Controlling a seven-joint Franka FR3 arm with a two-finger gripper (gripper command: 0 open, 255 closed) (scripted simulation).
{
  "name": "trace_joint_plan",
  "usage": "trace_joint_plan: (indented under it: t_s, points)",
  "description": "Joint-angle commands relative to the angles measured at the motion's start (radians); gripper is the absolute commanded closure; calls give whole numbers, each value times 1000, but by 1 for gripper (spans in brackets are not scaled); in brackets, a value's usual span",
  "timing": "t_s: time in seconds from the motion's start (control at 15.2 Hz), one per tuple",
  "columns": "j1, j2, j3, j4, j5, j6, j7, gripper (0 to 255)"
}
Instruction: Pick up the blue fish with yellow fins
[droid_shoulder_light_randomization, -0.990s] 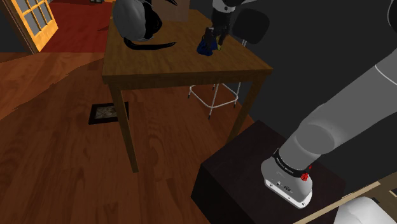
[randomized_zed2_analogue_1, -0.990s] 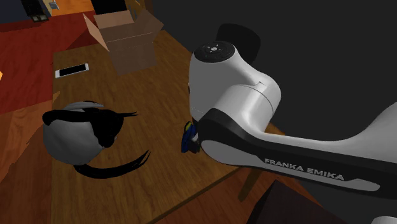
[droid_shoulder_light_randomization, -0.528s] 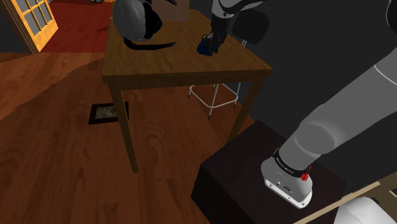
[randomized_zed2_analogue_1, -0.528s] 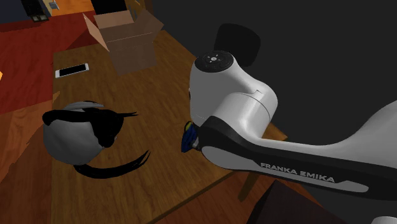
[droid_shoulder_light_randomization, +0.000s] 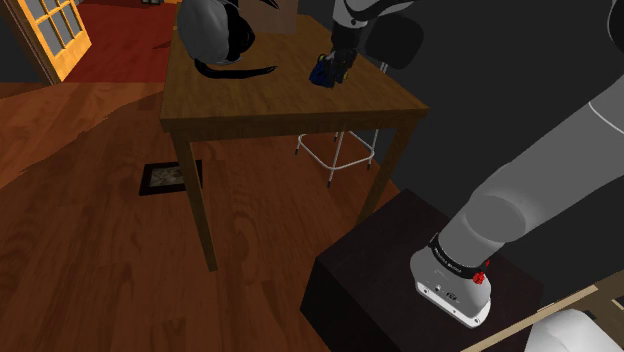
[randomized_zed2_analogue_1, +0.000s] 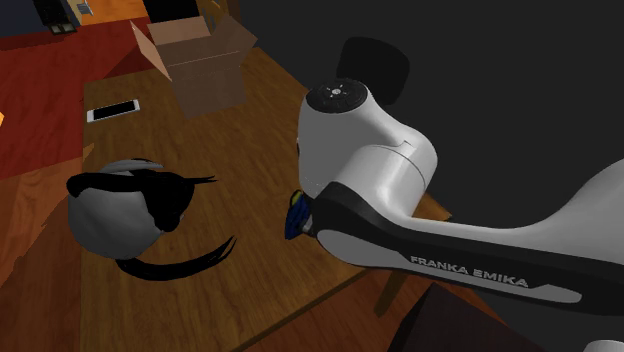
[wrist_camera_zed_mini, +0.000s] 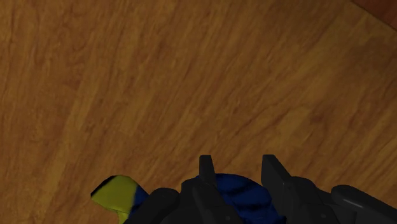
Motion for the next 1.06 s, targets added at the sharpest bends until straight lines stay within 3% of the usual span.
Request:
trace_joint_plan:
  t_s: [0.0, 0.99]
  points:
    - [0, -2, 0, 19, 1, -21, -3, 255]
    - [1, -4, 1, 194, 8, -196, -22, 255]
